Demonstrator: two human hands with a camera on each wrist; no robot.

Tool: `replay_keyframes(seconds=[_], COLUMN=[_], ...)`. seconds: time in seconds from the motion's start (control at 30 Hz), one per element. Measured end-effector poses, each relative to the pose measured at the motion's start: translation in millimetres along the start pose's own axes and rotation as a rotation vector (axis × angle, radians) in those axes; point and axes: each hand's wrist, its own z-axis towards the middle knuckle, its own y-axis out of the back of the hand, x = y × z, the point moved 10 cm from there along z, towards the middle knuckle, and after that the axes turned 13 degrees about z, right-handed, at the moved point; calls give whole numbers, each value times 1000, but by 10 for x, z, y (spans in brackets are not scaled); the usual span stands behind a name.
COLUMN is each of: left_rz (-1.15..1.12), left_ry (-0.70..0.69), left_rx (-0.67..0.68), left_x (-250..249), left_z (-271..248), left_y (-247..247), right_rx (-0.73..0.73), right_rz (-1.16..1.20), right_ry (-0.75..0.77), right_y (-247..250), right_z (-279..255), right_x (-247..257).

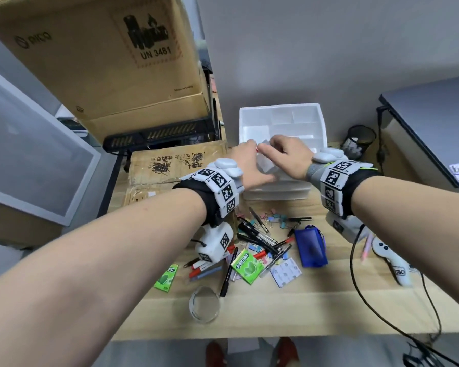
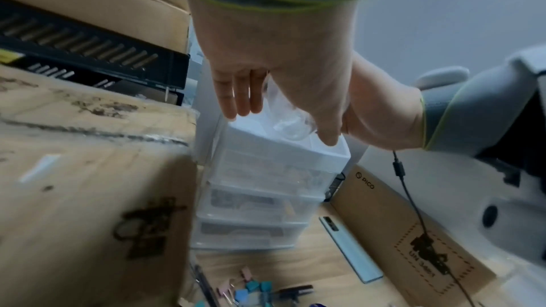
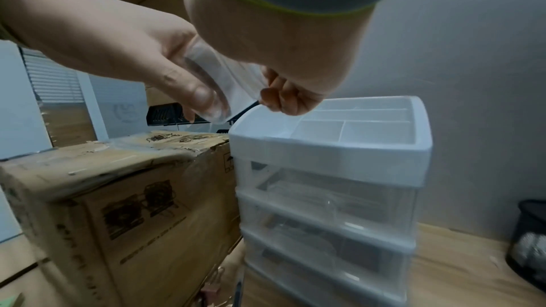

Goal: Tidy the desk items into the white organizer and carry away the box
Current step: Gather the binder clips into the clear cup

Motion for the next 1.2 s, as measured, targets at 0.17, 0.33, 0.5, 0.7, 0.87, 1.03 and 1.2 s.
replay_keyframes(seconds=[0.17,0.33,0.5,0.7,0.87,1.03,1.2], left_rz=[-60,-207,-244,-216,-451,-521,-559], left_ry=[-37,-137,-114,-32,-24,-89,-110], left_rx=[84,199,219,302,301,281,377], left_x=[-170,-456,-432,-223,-165,-247,-304], left_z=[-87,-453,-645,-811,-985,-1110,-1195], left_y=[-326,-371,-569,-776,-854,-978,-1174], right_rx=[27,32,98,119,109,167,243], right_rz=[1,30,146,350,920,1257,1229], right_ry=[6,48,25,-196,-654,-817,-861], right_y=[-11,-29,-83,-184,-567,-915,-1149], right_z=[-316,-650,-923,-1202,-1615,-1846,-1886], right_x=[-120,-213,-302,-605,-979,-937,-943])
